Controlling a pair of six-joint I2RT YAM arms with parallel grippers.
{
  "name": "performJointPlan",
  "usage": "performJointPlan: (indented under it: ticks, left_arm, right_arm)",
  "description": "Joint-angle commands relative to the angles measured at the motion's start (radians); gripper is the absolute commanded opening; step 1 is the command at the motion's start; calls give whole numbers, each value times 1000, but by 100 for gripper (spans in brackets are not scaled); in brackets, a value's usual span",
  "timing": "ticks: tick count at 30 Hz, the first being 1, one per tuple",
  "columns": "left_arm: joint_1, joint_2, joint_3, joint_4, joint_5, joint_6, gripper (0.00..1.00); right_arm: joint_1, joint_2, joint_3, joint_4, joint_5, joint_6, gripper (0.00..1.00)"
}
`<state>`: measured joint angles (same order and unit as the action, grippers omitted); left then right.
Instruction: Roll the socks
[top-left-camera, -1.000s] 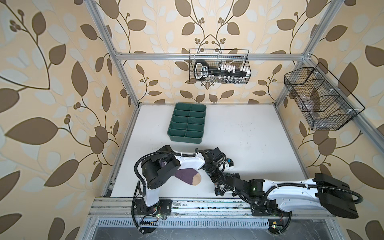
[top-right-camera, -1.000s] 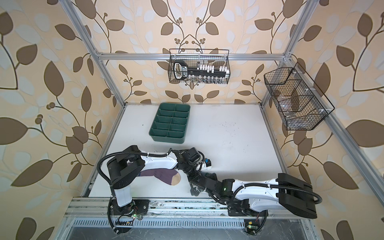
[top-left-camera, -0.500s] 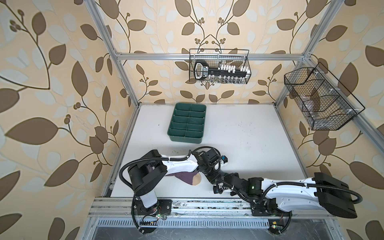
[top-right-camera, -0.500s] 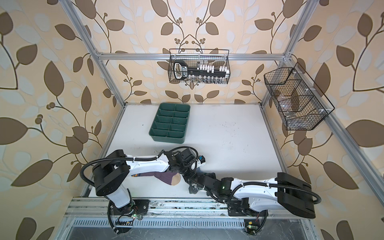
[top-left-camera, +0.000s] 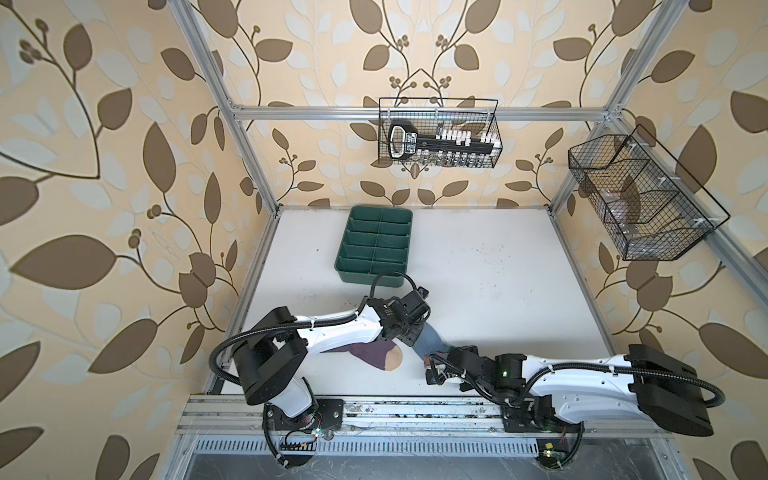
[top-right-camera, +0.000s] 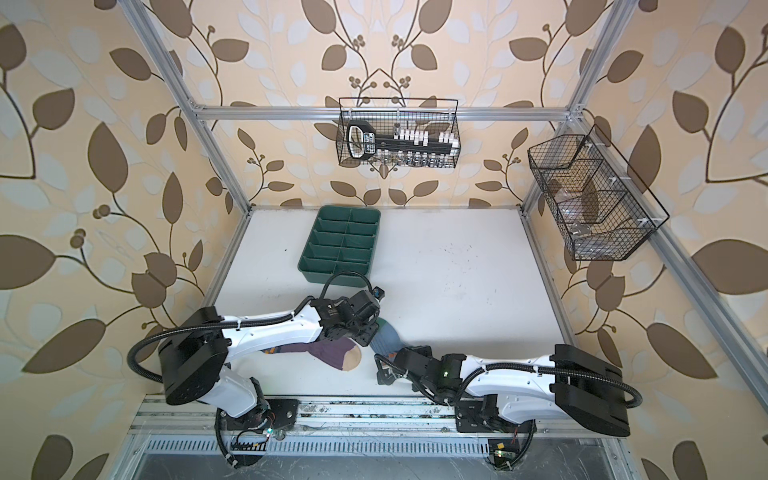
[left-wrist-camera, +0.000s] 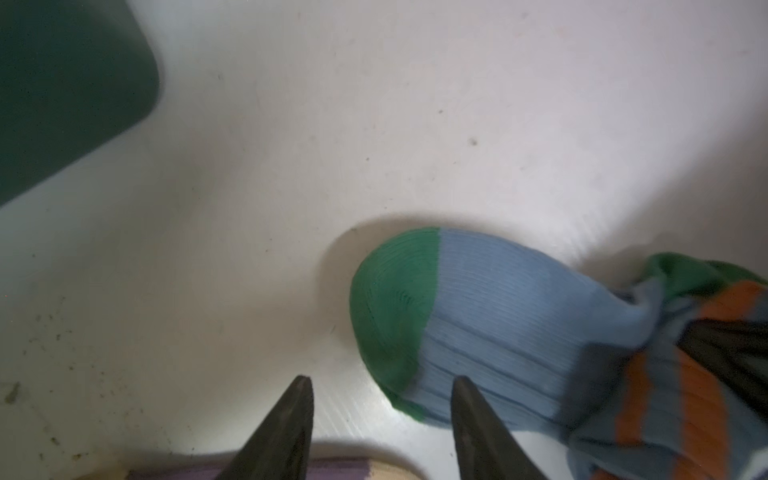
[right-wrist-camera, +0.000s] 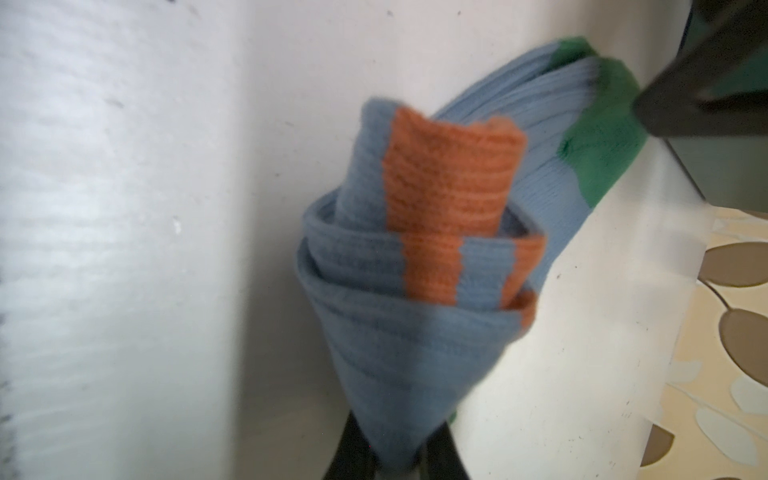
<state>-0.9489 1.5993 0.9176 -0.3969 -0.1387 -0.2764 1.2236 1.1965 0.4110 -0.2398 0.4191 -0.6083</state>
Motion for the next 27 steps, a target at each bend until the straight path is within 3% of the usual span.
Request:
performJointPlan:
  ticks: [1, 12, 20, 27]
  left_arm:
    - [1, 50, 32, 2, -24, -68, 53]
    - [1, 253, 170, 103, 70, 53, 44]
    - [1, 378, 295, 89, 126, 115, 41]
    - [7, 368, 300, 79, 105, 132, 41]
  right_arm:
    - [5, 30, 18, -74, -9, 37, 0]
    - [12, 101, 113, -153, 19, 202, 0]
    - [20, 78, 138, -91, 60, 113, 0]
    - [-27, 186, 261, -334, -157, 175, 0]
